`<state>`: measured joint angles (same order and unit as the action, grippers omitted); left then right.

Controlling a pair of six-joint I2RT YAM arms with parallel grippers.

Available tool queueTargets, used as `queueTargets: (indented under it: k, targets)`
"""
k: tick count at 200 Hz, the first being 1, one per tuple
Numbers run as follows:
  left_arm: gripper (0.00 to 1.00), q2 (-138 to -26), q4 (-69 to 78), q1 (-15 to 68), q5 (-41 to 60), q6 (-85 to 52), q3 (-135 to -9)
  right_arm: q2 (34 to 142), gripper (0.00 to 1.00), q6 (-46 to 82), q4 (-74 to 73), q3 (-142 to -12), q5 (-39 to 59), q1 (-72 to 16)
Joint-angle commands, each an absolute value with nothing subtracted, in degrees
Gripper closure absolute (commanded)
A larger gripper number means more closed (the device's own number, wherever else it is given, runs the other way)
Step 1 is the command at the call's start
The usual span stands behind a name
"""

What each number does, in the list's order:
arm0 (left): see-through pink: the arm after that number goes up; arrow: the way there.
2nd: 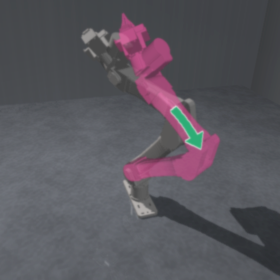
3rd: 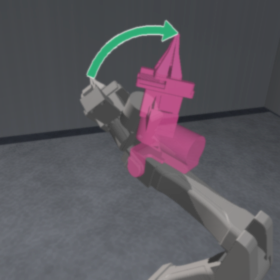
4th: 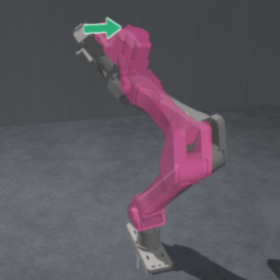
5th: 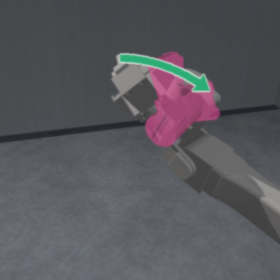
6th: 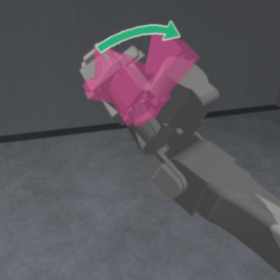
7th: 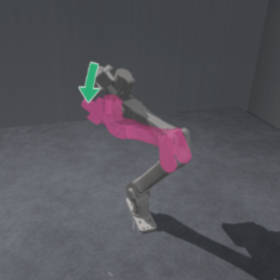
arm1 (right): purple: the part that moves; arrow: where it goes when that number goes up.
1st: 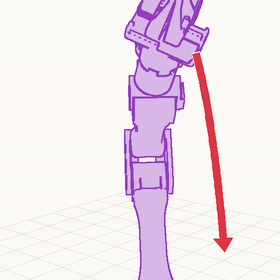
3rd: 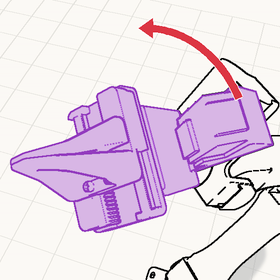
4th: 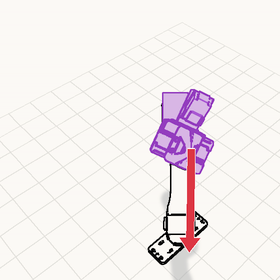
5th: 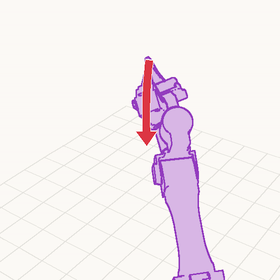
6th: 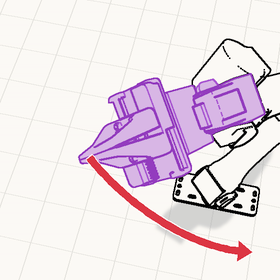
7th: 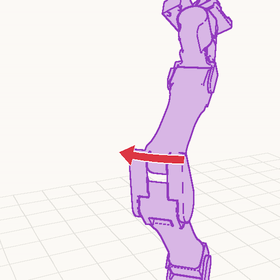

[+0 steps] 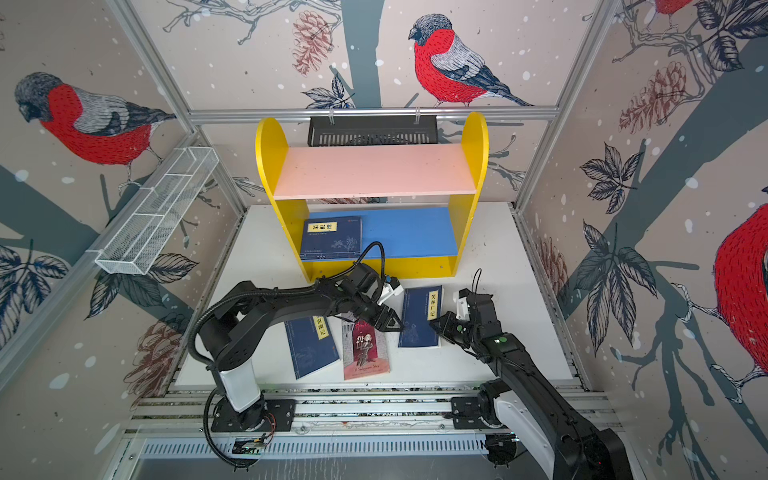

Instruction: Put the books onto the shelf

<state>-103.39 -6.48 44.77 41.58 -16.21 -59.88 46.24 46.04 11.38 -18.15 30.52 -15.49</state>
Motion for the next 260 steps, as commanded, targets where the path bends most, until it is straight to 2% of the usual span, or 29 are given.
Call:
queueTargets:
  k: [1,52,97,147,169,207,214,222,225,239,249,260]
  targets:
    - [0.40,-99.1,-10.6,42.7,41.6,-11.3,-60.9,44.3,0.99,44.1,11.5,-20.6,33.3,-15.6]
    - [0.36,-86.8,-4.7,34.0,56.3,-12.9,-55.0,40.8,0.99,43.9,9.7,-25.9,40.7,-15.7]
    - [0.30,-77.3,4.0,33.5,58.3,-16.2,-48.3,41.3,0.99,43.6,5.5,-29.9,47.6,-17.0]
    - [0.28,-77.4,10.1,32.0,61.7,-24.4,-47.1,44.4,0.99,42.5,2.0,-34.2,48.3,-23.1]
    - [0.33,-77.8,18.0,30.7,64.6,-33.5,-46.0,46.9,0.99,41.4,1.4,-35.9,47.8,-26.9]
    - [0.59,-77.1,23.3,28.8,66.2,-41.0,-44.8,50.1,0.98,40.2,1.0,-36.8,45.9,-30.5]
    - [0.67,-76.7,23.5,28.8,66.1,-41.3,-44.6,50.5,0.93,40.2,0.7,-36.8,45.7,-30.6]
    - [0.77,-76.2,23.8,28.8,66.0,-41.5,-44.2,50.8,0.72,40.3,0.6,-36.9,45.0,-30.6]
    - [0.81,-75.9,23.8,28.8,65.9,-41.5,-44.2,50.9,0.68,40.3,0.7,-37.0,44.5,-30.6]
    - [1.00,-75.1,23.1,28.7,65.0,-41.0,-44.0,51.0,0.60,40.3,1.0,-36.9,42.5,-30.5]
    - [1.00,-74.5,22.6,28.4,64.2,-40.5,-43.9,50.8,0.46,40.4,1.4,-37.1,40.6,-30.4]
    - [1.00,-73.8,22.1,27.9,63.2,-40.1,-43.8,50.1,0.36,40.3,3.2,-37.3,37.0,-30.3]
